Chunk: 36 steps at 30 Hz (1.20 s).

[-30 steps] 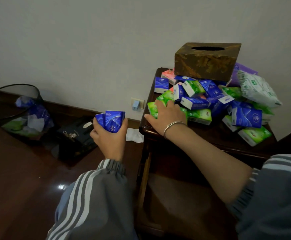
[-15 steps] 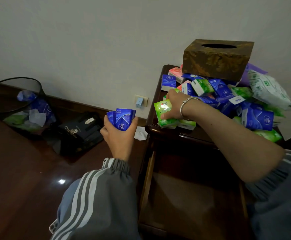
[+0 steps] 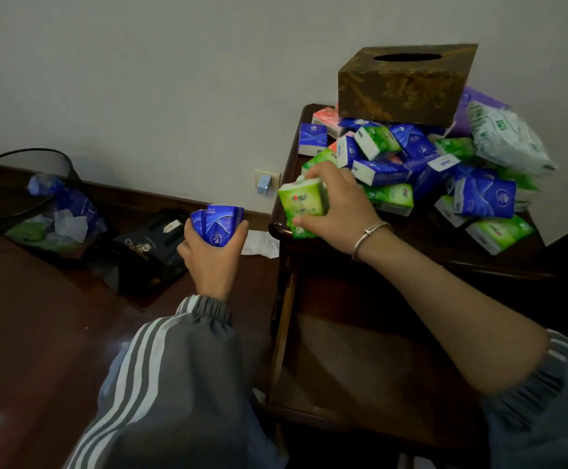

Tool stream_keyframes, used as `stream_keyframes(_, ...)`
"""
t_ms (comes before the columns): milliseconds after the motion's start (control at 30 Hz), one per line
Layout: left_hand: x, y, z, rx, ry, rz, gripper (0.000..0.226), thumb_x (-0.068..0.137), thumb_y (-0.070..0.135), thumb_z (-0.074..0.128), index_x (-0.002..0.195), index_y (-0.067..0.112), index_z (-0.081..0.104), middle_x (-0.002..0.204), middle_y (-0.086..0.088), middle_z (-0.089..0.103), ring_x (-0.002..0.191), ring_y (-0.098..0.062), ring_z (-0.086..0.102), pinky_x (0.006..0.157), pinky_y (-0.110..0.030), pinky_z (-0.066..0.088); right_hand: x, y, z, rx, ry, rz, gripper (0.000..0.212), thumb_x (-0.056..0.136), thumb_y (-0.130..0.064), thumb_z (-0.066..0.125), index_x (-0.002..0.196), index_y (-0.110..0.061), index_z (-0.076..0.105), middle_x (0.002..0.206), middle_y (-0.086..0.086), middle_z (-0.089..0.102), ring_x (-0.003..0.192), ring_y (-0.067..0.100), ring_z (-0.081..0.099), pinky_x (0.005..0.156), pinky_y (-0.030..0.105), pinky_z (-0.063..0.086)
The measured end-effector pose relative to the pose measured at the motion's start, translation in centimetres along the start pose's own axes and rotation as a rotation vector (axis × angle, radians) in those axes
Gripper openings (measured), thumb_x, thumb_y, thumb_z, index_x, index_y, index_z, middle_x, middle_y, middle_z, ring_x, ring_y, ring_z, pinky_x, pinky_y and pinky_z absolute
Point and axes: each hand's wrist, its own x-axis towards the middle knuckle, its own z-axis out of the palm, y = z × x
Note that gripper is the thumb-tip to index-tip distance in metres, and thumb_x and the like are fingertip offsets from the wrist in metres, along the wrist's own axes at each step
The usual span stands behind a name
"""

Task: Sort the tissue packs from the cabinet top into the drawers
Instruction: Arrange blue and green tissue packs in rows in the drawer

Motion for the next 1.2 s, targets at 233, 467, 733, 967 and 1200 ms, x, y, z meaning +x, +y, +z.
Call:
stream_keyframes(233, -0.8, -1.1, -1.6, 0.103, 0.005, 0.039, 0.098, 0.065, 0.055, 0.078, 0.144, 0.023, 0.030, 0.133, -0.007, 0.035, 0.111, -0.015, 0.039, 0.091, -0.020, 0.032, -11.4, 7.8, 5.0, 0.588, -0.425, 0.450, 0.048, 0.069, -0.018, 0.081, 0.106, -0.026, 0.051, 0.093, -0.003, 0.066, 0.075, 0.004, 0.065, 0.062, 0.018, 0.055)
stream_keyframes(467, -1.1, -2.4, -0.8, 0.176, -0.085, -0.008, 0.097, 0.057, 0.063, 0.075, 0.139, 0.026, 0.039, 0.126, -0.004, 0.040, 0.103, -0.014, 0.047, 0.093, -0.024, 0.042, -16.5, 16.8, 18.1, 0.386, -0.602, 0.749, 0.043, 0.070, -0.020, 0.080, 0.100, -0.017, 0.049, 0.106, 0.011, 0.066, 0.097, 0.025, 0.064, 0.087, 0.040, 0.053)
stream_keyframes(733, -1.1, -2.5, 1.4, 0.251, -0.181, 0.005, 0.102, 0.057, 0.065, 0.075, 0.142, 0.031, 0.031, 0.117, 0.004, 0.031, 0.108, -0.014, 0.043, 0.098, -0.029, 0.042, -17.1, 15.2, 19.6, 0.239, -0.482, 0.976, 0.078, 0.065, -0.028, 0.082, 0.129, -0.009, 0.041, 0.131, 0.015, 0.037, 0.117, 0.030, 0.048, 0.096, 0.027, 0.043)
stream_keyframes(967, -0.8, -2.8, 1.1, 0.269, -0.166, 0.000, 0.105, 0.057, 0.066, 0.074, 0.144, 0.030, 0.028, 0.118, 0.004, 0.029, 0.108, -0.017, 0.044, 0.097, -0.031, 0.045, -15.8, 13.0, 19.2, 0.684, -0.553, 1.146, 0.033, 0.082, 0.007, 0.050, 0.113, -0.003, 0.061, 0.084, 0.014, 0.065, 0.072, 0.024, 0.060, 0.063, 0.027, 0.050)
stream_keyframes(1200, -1.0, -3.5, 0.2, 0.351, -0.174, -0.038, 0.105, 0.061, 0.062, 0.076, 0.146, 0.024, 0.027, 0.130, -0.006, 0.032, 0.119, -0.027, 0.044, 0.102, -0.034, 0.040, -15.0, 13.1, 17.5, 0.685, -0.695, 1.079, 0.024, 0.090, -0.012, 0.054, 0.112, -0.007, 0.063, 0.095, 0.012, 0.066, 0.072, 0.018, 0.059, 0.058, 0.022, 0.046)
